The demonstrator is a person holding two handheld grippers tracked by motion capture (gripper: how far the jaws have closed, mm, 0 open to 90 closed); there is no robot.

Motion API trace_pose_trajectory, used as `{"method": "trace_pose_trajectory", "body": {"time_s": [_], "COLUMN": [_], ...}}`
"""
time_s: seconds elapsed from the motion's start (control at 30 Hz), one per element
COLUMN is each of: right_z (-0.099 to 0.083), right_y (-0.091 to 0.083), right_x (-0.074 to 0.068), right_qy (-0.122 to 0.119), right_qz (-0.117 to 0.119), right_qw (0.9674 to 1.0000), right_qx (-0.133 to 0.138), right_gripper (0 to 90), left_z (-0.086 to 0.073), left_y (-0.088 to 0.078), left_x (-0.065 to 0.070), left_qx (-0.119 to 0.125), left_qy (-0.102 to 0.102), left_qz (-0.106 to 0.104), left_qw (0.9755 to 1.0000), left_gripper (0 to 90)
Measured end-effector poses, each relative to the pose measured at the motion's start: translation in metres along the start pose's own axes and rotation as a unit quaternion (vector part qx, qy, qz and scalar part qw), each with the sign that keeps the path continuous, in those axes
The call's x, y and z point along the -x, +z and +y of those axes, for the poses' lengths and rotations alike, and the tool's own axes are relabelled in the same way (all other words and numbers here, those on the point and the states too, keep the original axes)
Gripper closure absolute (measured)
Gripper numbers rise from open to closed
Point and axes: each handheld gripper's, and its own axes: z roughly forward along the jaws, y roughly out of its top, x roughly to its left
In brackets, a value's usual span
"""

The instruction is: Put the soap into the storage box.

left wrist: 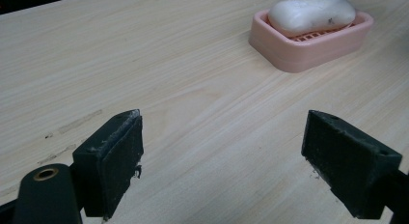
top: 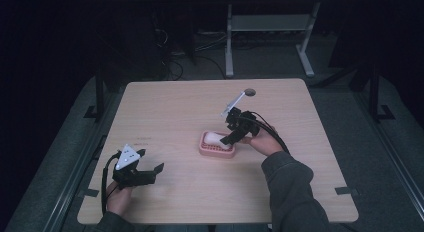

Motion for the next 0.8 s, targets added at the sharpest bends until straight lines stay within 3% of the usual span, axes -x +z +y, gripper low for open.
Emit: {"method": "trace_pose_trajectory", "body": {"time_s": [0.8], "right_z": [-0.019], "right_y": [-0.019], "right_x": [-0.001], "right_qy": [0.017], "right_qz": [-0.01], "right_qw": [0.9998], "right_qx": [0.008], "right_gripper": [30.8], "left_z": [0.0], "left_y": [0.0], "left_x": [0.0], "left_qx": [0.0], "left_qy": [0.001], "left_qz": [0.003], "left_qw": [1.0], "left_gripper": [14.4]}}
